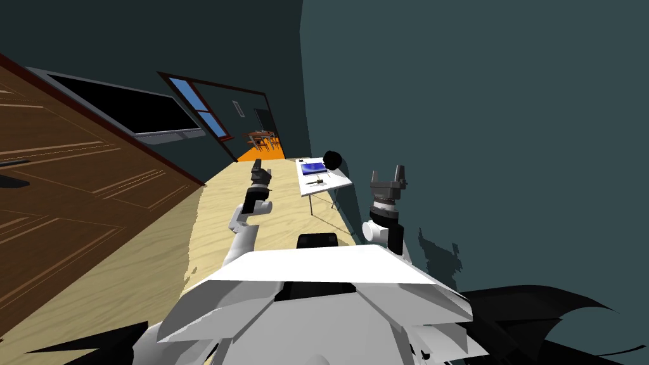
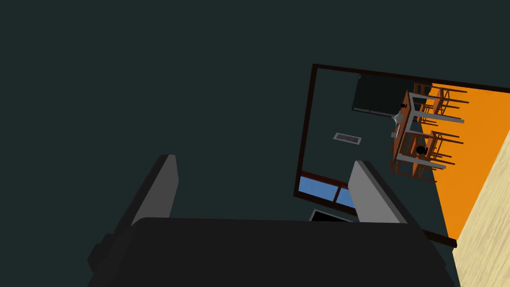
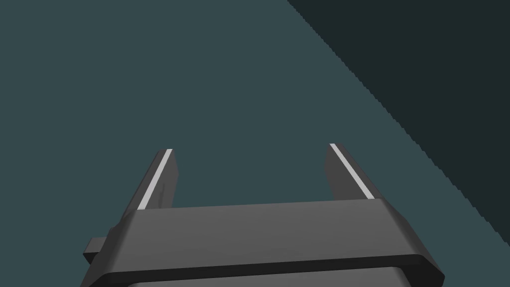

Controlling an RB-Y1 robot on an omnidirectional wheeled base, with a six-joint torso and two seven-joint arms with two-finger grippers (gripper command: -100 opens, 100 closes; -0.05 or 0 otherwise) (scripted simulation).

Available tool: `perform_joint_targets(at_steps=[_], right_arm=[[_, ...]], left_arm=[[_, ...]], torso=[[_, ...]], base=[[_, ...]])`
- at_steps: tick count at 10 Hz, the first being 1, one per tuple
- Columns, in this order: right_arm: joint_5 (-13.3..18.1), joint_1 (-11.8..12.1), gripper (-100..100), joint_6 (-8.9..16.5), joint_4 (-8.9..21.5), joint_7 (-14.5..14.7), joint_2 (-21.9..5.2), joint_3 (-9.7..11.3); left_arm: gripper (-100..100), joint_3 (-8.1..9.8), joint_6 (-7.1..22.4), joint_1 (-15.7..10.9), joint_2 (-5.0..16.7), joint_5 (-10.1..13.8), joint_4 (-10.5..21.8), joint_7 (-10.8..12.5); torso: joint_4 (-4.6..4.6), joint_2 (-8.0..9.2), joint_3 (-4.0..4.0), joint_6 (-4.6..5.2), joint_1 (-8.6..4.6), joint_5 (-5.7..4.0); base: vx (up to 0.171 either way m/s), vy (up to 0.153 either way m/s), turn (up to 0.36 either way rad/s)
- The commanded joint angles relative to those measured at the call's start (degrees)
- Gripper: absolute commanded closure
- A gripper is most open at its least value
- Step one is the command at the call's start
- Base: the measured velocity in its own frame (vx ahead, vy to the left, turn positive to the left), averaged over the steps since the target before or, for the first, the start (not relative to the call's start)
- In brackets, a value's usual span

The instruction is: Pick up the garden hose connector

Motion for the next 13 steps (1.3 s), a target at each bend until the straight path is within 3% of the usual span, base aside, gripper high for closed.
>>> perform_joint_targets(at_steps=[1, 2, 3, 6, 13], right_arm=[[0.0, 0.0, 0, 0.0, 0.0, 0.0, 0.0, 0.0], [0.0, 0.0, 0, 0.0, 0.0, 0.0, 0.0, 0.0], [0.0, 0.0, 0, 0.0, 0.0, 0.0, 0.0, 0.0], [0.0, 0.0, 0, 0.0, 0.0, 0.0, 0.0, 0.0], [0.0, 0.0, 0, 0.0, 0.0, 0.0, 0.0, 0.0]], left_arm=[[-100, 0.77, 1.94, -2.46, 0.5, -0.1, 1.5, 0.58], [-100, 2.1, 4.07, -4.59, 0.92, -0.61, 4.05, 1.35], [-100, 2.1, 4.56, -5.94, 0.92, -0.61, 4.76, 1.35], [-100, 4.65, 9.54, -11.27, 1.72, -1.74, 10.0, 2.9], [-100, 8.12, 19.18, -22.87, 2.73, -3.65, 21.74, 5.17]], torso=[[0.0, 0.0, 0.0, 0.0, 0.0, 0.0], [0.01, -0.02, 0.0, 0.0, 0.02, -0.01], [0.01, 0.01, 0.01, -0.01, -0.01, -0.01], [-0.01, -0.08, -0.04, -0.01, 0.05, 0.0], [-0.02, -0.11, -0.06, -0.01, 0.04, 0.0]], base=[[-0.058, -0.074, 0.003], [-0.067, -0.083, -0.005], [-0.053, -0.066, 0.002], [-0.051, -0.073, -0.007], [-0.037, -0.067, -0.011]])
